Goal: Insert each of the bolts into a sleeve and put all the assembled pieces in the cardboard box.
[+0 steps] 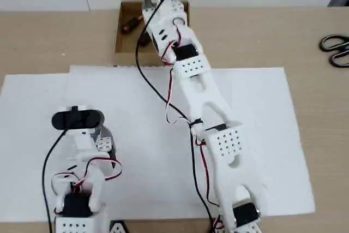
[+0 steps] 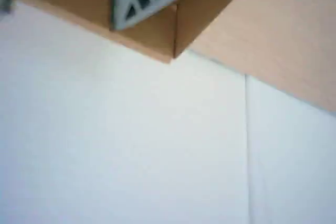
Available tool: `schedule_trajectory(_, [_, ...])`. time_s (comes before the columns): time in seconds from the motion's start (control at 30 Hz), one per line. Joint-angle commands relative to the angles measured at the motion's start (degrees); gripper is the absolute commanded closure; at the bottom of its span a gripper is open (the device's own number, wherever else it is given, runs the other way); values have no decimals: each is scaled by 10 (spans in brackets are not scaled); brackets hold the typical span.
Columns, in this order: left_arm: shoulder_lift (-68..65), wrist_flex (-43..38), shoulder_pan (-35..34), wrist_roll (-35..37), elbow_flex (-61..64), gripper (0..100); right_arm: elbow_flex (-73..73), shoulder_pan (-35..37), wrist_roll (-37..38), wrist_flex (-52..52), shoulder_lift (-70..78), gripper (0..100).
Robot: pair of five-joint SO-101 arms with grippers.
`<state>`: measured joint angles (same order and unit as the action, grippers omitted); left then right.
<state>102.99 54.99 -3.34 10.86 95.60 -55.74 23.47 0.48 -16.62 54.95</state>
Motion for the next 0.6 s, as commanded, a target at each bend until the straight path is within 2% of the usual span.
schedule_trajectory(0.0, [6, -12, -4, -2, -3, 994, -87, -1, 26, -77, -16, 998])
schedule_trajectory(0.57, [6, -12, -4, -2, -3, 994, -411, -16, 30, -536, -16, 996])
